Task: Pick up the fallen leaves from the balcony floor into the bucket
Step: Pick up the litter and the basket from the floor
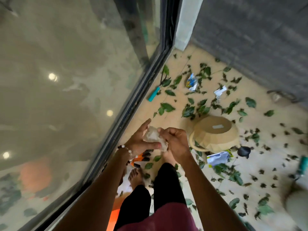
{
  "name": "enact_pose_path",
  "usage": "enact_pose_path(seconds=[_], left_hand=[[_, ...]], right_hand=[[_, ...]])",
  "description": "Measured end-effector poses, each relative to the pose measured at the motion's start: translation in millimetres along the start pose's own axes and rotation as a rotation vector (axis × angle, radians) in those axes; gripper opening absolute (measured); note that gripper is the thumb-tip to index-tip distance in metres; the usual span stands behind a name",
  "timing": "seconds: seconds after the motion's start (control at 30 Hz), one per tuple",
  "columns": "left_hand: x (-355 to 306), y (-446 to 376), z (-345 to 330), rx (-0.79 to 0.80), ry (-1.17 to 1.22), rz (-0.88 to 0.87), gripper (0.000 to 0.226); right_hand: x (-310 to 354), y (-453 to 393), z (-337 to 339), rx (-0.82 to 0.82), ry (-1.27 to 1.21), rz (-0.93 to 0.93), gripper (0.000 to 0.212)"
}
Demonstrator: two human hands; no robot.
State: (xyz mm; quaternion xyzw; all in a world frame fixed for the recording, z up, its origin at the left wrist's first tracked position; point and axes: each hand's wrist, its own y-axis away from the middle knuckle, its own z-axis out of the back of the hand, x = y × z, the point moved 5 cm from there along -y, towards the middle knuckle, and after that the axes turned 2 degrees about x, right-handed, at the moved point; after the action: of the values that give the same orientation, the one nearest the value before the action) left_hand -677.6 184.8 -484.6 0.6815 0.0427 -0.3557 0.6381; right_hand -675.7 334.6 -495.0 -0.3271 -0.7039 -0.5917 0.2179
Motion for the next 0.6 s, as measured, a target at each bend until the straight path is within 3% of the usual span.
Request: enact_pose_path(seconds=[0.1,0.17,0.3,0.43,0.6], left_hand=[[-51,5,-18,0.081,0.311,-0.008,0.083],[-78,1,-31,0.084,0.353,0.012,0.058],[-116,-23,-45,-0.146,0.383,0.090,0.023],[-133,-58,-43,-0.297,0.528,0.153,0.022],[-137,-113,-18,-0.434,0.228,0.152,0.027]], right_hand=[[48,7,13,-0.016,-0.215,0.018,0.034],[68,1,25,-0.025,-0.213,0.060,0.033],[101,-23,58,-0.141,-0.039,0.229,0.015],[97,-58,102,-0.298,0.078,0.212,0.010],[76,-115,147,-0.367,0.406,0.062,0.010]])
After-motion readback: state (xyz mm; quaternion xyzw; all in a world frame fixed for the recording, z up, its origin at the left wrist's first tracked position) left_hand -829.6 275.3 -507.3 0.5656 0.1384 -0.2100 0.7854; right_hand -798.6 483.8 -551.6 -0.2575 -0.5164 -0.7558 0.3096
